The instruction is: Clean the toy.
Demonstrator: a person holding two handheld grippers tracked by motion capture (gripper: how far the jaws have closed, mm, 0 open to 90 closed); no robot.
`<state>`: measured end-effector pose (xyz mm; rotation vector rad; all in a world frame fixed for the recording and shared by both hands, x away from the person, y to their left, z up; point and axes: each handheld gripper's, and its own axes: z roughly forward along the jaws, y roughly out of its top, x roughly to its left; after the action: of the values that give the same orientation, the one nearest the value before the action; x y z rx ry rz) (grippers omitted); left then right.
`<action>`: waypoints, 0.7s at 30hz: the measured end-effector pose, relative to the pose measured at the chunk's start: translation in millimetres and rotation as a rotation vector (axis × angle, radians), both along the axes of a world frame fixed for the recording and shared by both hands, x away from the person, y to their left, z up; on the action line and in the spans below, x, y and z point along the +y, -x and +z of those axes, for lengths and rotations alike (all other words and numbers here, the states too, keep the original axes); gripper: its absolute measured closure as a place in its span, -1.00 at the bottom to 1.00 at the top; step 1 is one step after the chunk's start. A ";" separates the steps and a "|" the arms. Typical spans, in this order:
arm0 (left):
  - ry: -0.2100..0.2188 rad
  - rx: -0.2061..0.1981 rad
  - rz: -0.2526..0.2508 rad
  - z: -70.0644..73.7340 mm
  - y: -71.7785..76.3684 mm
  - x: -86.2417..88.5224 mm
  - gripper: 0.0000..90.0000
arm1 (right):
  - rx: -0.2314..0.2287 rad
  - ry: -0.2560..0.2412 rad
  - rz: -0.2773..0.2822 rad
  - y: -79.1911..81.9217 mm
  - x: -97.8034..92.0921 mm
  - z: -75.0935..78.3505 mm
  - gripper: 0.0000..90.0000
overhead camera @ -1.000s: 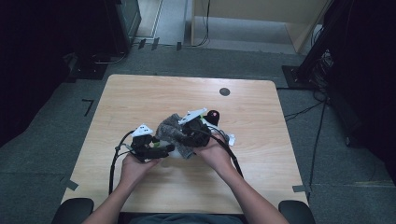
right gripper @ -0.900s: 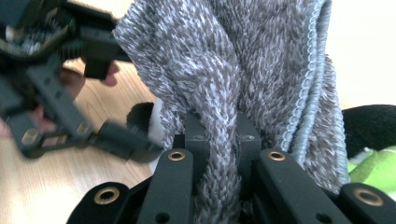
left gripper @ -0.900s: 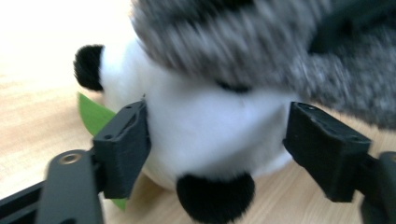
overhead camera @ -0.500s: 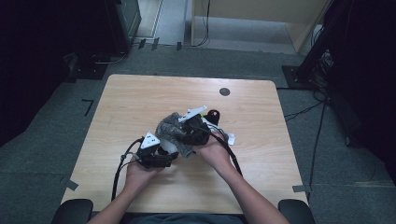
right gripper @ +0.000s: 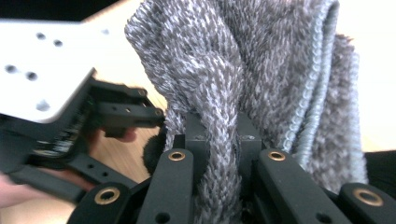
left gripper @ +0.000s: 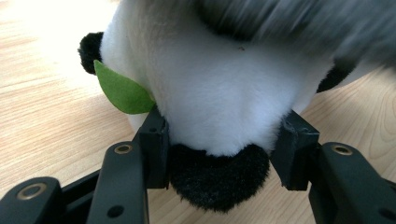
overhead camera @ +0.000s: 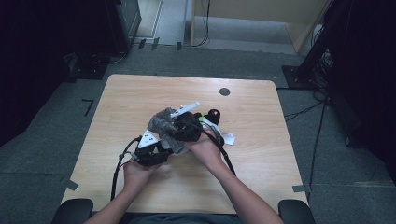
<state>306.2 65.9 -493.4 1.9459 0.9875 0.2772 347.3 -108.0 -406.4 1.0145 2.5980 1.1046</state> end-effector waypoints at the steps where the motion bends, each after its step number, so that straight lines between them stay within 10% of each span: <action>1: 0.000 0.000 0.000 0.0 0.0 0.0 0.08 | -0.006 0.006 0.000 0.6 2.7 -3.1 0.82; 16: -0.002 0.025 -0.002 2.7 -1.9 0.8 0.15 | 0.018 0.054 0.090 39.3 -29.6 -30.2 0.84; 21: 0.000 0.020 0.001 4.2 -1.1 -0.2 0.18 | 0.035 0.153 0.090 49.2 -51.0 -42.8 0.84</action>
<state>307.3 65.7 -489.3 1.9520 1.0012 0.2590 298.2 -159.0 -449.2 0.8998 2.7311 0.8971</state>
